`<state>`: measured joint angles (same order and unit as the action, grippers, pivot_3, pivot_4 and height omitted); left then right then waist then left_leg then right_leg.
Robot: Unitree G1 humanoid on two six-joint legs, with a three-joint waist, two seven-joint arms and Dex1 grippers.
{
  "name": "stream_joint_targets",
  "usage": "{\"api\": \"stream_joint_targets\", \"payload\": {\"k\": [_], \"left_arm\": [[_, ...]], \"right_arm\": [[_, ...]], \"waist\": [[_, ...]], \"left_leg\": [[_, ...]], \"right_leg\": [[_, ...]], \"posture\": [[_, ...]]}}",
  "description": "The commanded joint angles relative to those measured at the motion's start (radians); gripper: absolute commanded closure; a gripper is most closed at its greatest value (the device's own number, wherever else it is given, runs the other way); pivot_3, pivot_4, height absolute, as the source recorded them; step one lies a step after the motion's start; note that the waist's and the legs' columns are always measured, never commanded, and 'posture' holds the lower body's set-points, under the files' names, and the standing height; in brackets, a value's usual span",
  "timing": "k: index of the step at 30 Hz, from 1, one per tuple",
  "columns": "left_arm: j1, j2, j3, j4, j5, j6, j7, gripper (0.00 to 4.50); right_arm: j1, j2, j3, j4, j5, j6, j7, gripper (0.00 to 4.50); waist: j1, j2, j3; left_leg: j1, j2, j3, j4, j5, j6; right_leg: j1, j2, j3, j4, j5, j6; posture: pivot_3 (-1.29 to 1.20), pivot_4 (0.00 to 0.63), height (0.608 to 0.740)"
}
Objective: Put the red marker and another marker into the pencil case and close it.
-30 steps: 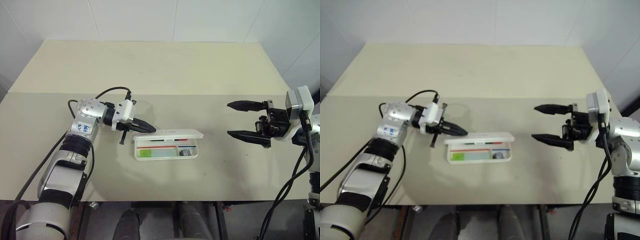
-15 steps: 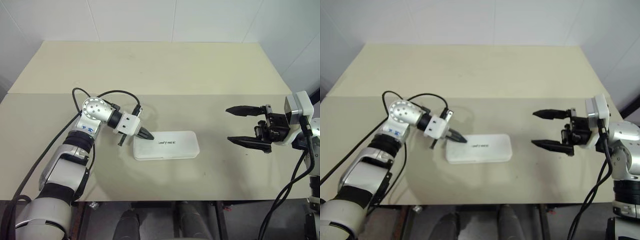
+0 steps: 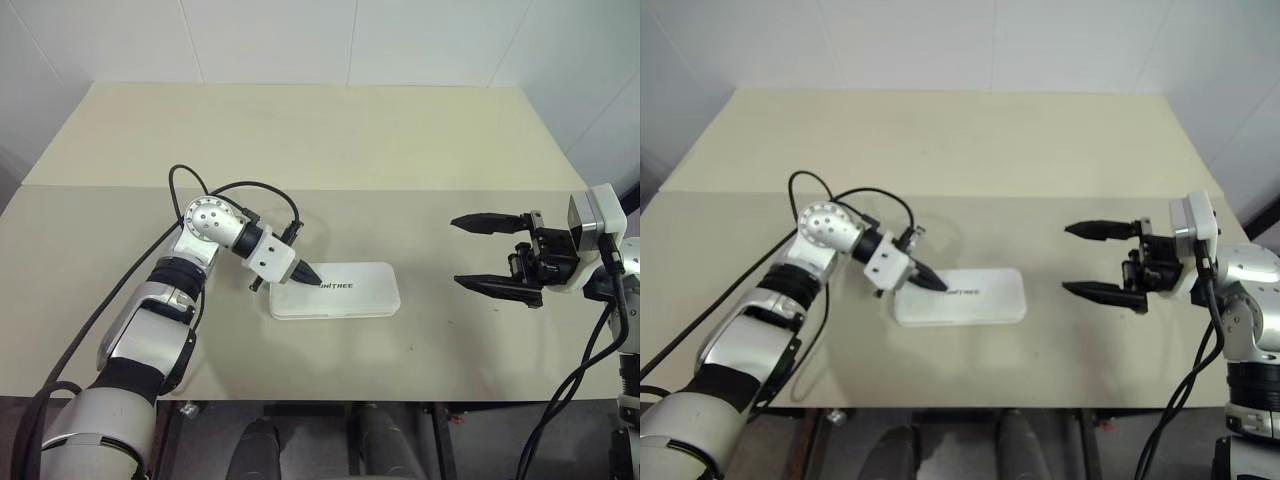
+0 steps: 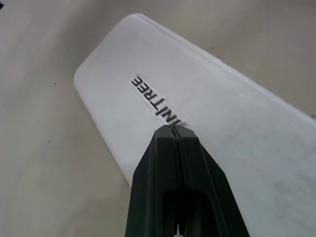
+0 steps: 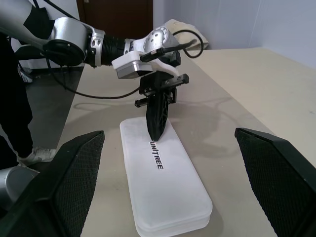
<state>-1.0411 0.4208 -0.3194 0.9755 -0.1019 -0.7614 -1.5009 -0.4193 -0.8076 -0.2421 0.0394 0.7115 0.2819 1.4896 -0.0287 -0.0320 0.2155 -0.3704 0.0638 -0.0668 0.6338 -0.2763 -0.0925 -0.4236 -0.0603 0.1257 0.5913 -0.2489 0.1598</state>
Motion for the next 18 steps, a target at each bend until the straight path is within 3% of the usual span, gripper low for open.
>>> {"api": "stream_joint_targets", "payload": {"k": [1, 7, 10, 15, 18], "left_arm": [[0.013, -0.008, 0.088, -0.052, -0.098, 0.127, -0.025, 4.46], [0.071, 0.017, 0.221, -0.184, -0.215, 0.321, -0.002, 4.46], [0.115, 0.058, 0.271, -0.278, -0.264, 0.434, -0.005, 3.92], [0.228, 0.158, 0.319, -0.458, -0.327, 0.619, -0.031, 2.32], [0.278, 0.194, 0.336, -0.522, -0.333, 0.635, -0.027, 1.31]], "right_arm": [[-0.009, -0.017, -0.025, -0.034, 0.012, -0.008, 0.006, 0.00], [0.001, -0.020, -0.029, -0.041, 0.012, -0.002, 0.000, 0.00], [0.001, -0.027, -0.033, -0.036, 0.012, 0.002, 0.000, 0.00], [0.014, -0.053, -0.058, -0.027, 0.011, 0.006, -0.005, 0.00], [0.003, -0.059, -0.068, 0.000, 0.002, -0.007, -0.021, 0.00]], "waist": [[-0.002, 0.000, 0.000], [-0.003, 0.000, 0.000], [-0.004, 0.001, 0.000], [-0.004, 0.001, 0.000], [-0.004, 0.001, 0.001]], "left_leg": [[0.000, 0.000, 0.000, 0.000, 0.000, 0.000], [0.000, 0.000, 0.000, -0.002, 0.000, 0.000], [0.000, 0.000, 0.000, -0.002, 0.000, 0.000], [0.000, 0.000, 0.000, -0.002, 0.000, 0.000], [0.000, 0.000, 0.000, -0.002, 0.000, 0.000]], "right_leg": [[0.000, 0.000, 0.000, 0.000, 0.000, 0.000], [-0.001, 0.000, 0.000, 0.001, 0.000, 0.000], [-0.001, 0.000, 0.000, 0.001, 0.000, 0.000], [-0.001, 0.000, 0.000, 0.001, 0.000, 0.000], [-0.001, 0.000, 0.000, 0.002, 0.000, 0.000]], "posture": [[0.00, 0.150, 0.740], [0.00, 0.150, 0.740], [0.00, 0.150, 0.740], [0.00, 0.150, 0.740], [0.00, 0.150, 0.740]]}}
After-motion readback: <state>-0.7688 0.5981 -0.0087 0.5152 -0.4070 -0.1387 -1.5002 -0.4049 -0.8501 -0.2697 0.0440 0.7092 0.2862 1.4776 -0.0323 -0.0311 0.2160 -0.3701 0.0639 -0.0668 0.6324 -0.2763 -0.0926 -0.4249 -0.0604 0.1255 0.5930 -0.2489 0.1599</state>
